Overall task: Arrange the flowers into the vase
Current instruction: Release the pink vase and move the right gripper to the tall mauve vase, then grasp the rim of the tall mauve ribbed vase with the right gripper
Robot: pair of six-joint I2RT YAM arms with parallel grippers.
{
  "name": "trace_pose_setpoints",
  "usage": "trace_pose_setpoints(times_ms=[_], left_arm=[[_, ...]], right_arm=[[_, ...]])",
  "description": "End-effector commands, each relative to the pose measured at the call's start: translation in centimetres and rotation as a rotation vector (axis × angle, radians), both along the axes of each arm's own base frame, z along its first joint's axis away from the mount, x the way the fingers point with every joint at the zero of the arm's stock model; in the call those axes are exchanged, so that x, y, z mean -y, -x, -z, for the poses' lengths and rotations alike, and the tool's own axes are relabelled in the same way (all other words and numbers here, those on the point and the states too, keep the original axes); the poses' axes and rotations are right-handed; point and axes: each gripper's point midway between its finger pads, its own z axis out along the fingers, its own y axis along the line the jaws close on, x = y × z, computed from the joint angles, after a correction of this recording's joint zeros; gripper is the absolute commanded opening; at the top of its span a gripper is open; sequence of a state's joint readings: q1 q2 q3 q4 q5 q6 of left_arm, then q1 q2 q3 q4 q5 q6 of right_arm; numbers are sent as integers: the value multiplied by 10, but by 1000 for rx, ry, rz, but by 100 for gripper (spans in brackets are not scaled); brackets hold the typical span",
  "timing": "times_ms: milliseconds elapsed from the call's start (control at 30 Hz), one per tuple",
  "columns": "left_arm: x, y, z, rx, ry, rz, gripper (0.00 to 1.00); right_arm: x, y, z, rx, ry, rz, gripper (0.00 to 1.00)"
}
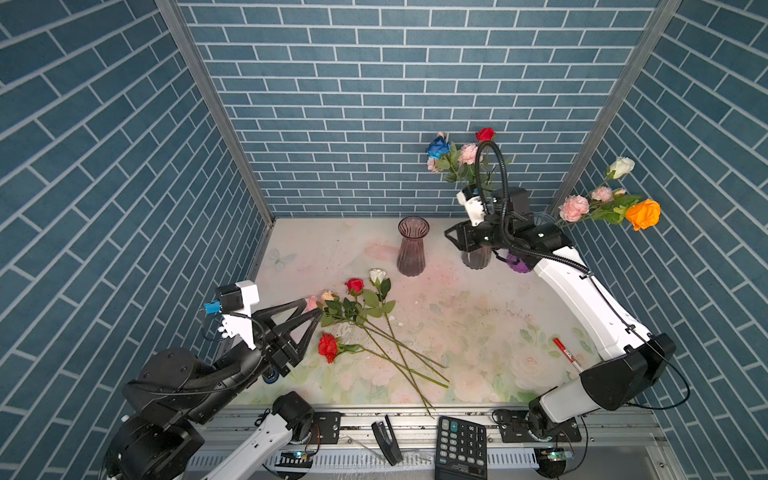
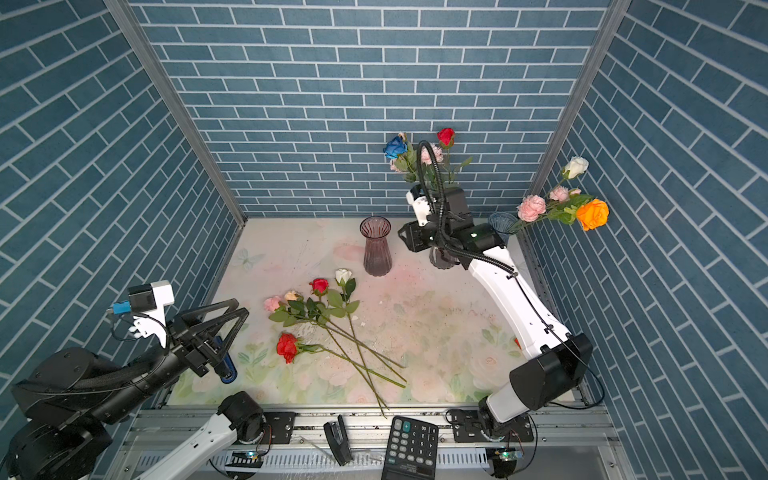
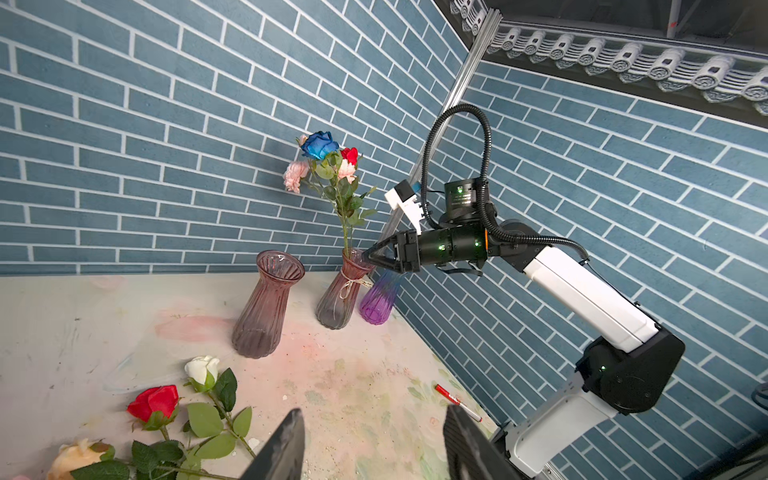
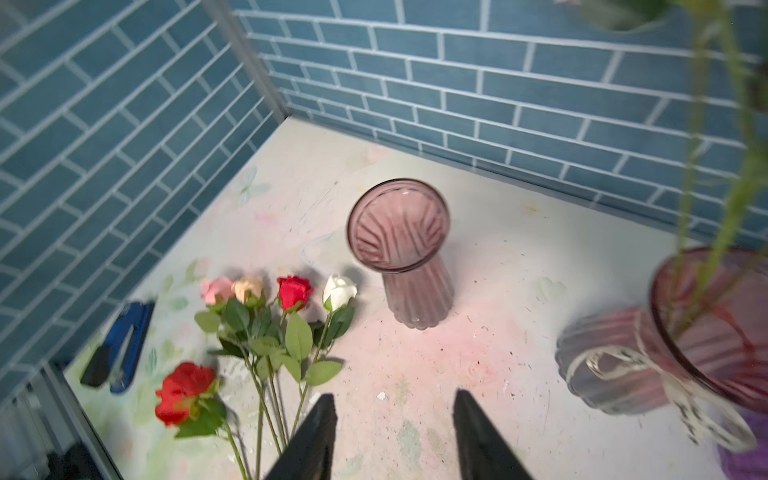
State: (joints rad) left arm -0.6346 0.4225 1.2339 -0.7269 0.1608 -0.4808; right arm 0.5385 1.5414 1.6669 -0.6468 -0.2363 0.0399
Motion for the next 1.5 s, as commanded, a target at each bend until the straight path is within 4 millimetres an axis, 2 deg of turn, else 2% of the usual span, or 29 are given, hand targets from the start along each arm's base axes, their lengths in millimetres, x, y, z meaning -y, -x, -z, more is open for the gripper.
trace_pose_setpoints(times_ms=[0, 133, 300, 500, 633, 967, 1100, 1267, 1400, 1467], left_arm=[[9, -2, -4, -1, 30, 37, 56], [13, -1, 3, -30, 54, 60, 56], [10, 3, 11, -46, 72, 60, 55], [8, 7, 15, -49, 69, 64, 55], [7, 9, 13, -39, 55, 64, 55], [4, 13, 13, -31, 23, 63, 55], [2, 14, 11, -23, 12, 60, 55], [4, 12, 11, -25, 6, 60, 55], [5, 11, 9, -21, 8, 64, 55], [6, 11, 7, -22, 14, 65, 55]], right_arm=[[-24, 2, 29, 135, 233, -194, 54], [-55, -5, 41, 243, 360, -333, 54], [-85, -19, 39, 496, 441, -461, 54], [-94, -54, 57, 588, 630, -492, 52], [-101, -68, 72, 609, 697, -527, 51], [-111, -70, 117, 509, 721, -627, 46], [-106, -68, 125, 479, 750, -618, 37], [-98, -67, 118, 485, 780, -596, 20], [-92, -59, 111, 491, 797, -612, 0], [-88, -55, 107, 485, 796, -613, 0]])
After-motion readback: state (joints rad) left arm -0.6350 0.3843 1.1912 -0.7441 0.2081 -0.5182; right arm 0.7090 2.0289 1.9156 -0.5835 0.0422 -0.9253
